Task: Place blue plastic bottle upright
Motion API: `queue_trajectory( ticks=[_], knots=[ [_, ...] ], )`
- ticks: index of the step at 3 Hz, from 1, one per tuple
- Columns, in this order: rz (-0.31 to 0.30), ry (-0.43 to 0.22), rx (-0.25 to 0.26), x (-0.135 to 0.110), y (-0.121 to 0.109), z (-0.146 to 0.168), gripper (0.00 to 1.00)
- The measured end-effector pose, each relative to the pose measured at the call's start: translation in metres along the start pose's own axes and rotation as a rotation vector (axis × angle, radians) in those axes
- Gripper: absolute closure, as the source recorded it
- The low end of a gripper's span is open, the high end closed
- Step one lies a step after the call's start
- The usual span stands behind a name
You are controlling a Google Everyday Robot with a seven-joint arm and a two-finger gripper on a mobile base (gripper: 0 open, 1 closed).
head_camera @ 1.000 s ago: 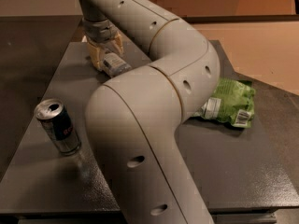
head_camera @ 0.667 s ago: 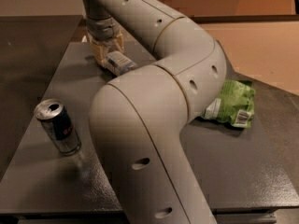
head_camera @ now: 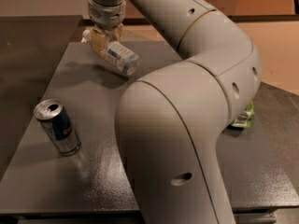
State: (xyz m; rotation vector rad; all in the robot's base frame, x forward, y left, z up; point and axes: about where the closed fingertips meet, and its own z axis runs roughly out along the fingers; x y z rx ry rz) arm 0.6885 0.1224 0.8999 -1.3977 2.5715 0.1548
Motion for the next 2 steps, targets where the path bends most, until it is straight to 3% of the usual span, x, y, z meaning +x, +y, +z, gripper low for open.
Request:
queue_trajectory(
  ticks=[2],
  knots=[
    [-0.302, -0.334, -0.194, -0.016, 0.049, -0.050, 1.00]
  ],
)
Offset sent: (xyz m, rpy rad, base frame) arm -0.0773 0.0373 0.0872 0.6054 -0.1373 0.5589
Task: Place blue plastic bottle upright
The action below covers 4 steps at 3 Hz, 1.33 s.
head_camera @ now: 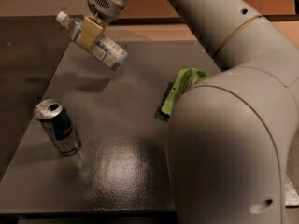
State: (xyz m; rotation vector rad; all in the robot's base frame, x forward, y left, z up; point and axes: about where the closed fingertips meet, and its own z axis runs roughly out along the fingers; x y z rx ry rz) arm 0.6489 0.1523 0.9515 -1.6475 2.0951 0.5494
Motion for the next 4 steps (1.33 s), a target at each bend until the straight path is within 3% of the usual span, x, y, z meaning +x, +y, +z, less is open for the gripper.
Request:
queue_trajectory(
  ticks=[1, 2, 3, 4],
  knots=[
    [-0.097, -0.199, -0.091, -0.015, 0.021, -0.006, 1.00],
    [-0.163, -0.383, -0.140, -0.025, 0.036, -0.015, 1.00],
    [-0.205, -0.525, -0.170, -0.024, 0.048, -0.022, 1.00],
    [-0.208, -0.616, -0.191, -0.016, 0.054, -0.023, 1.00]
  ],
)
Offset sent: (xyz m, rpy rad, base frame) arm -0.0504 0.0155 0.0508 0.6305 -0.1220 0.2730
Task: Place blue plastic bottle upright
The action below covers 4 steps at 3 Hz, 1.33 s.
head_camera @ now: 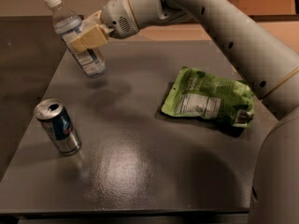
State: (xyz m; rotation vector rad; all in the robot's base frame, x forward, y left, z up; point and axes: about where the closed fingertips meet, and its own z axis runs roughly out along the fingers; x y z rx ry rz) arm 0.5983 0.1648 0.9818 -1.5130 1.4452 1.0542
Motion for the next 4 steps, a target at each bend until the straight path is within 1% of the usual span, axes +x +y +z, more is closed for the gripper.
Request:
queue_trajectory(
  ticks=[1, 2, 3, 4],
  knots=[
    [0.006, -0.051, 0.015, 0.011, 0.005, -0.003, 1.00],
    [0.002, -0.085, 0.048, 0.024, 0.006, -0.002, 1.00],
    [-0.006, -0.126, 0.068, 0.031, 0.001, 0.002, 1.00],
    [-0.018, -0.187, 0.091, 0.036, -0.006, 0.002, 1.00]
  ],
)
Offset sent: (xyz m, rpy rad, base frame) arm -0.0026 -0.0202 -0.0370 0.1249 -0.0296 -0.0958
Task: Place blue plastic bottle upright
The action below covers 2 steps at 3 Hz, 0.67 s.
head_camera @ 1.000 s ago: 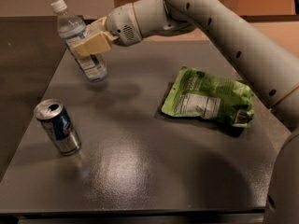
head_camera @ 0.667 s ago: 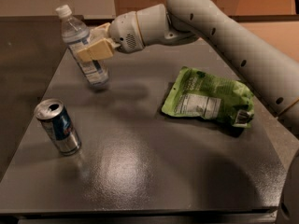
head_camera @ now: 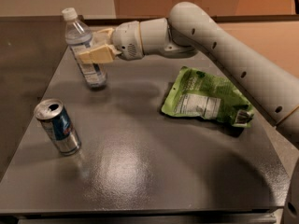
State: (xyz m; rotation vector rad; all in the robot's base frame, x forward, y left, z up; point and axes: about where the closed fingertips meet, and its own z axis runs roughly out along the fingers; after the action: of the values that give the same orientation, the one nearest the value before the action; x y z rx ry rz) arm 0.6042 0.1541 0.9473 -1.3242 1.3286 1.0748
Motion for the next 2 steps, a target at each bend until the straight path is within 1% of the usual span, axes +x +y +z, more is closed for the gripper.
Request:
queue_trajectory(
  ticks=[1, 2],
  knots=[
    [-0.022, -0.047, 0.029, 0.0036, -0.0033, -0.0018, 0.82],
    [-0.050, -0.081, 0.038, 0.0068, -0.0037, -0.0015, 0.58]
  ],
)
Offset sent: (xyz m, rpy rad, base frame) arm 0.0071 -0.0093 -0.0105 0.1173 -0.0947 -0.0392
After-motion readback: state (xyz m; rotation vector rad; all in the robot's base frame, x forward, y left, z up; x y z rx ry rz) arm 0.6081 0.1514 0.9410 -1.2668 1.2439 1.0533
